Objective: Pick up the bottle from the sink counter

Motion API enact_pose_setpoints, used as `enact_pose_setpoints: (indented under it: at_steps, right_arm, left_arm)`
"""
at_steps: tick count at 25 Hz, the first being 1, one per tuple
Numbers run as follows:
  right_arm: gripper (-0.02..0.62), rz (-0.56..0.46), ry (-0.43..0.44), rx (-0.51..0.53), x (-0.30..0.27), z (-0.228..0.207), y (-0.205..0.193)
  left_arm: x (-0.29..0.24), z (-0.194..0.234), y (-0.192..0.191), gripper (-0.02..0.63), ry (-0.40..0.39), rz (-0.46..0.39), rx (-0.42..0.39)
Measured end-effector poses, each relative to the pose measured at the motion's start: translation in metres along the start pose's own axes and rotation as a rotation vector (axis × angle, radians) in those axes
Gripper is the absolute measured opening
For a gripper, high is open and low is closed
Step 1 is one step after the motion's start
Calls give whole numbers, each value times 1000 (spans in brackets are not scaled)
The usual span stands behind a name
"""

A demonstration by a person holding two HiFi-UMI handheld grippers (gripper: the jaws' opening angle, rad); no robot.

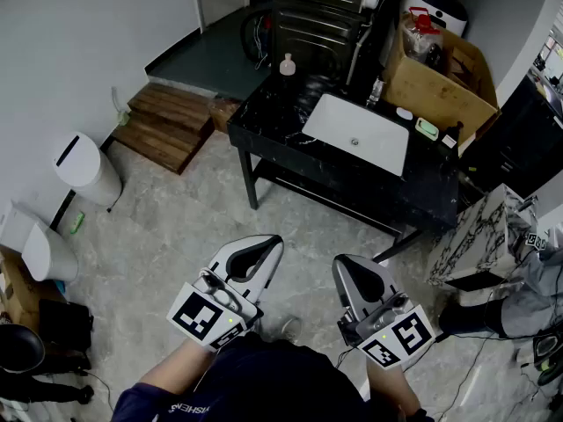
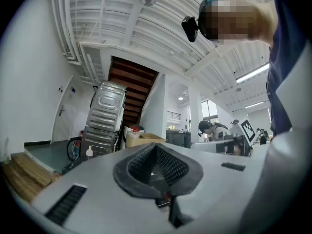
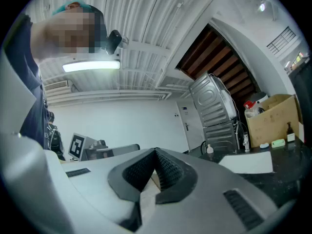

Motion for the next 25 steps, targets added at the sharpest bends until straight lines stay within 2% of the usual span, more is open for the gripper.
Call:
enact_pose_setpoints:
  at_steps: [25]
  right_arm:
    - [18, 16, 42, -25, 42, -28, -2]
  left_arm:
    - [-20, -43, -13, 6, 42, 28, -12]
Point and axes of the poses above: the fingertips, and each gripper's own axes: x backward along the fingers, z to its left, y out of its top, the point moved 5 cm from there along x, backward along the fingers, and after that the axes turned 6 degrees about -x, right-handed, at the moved point
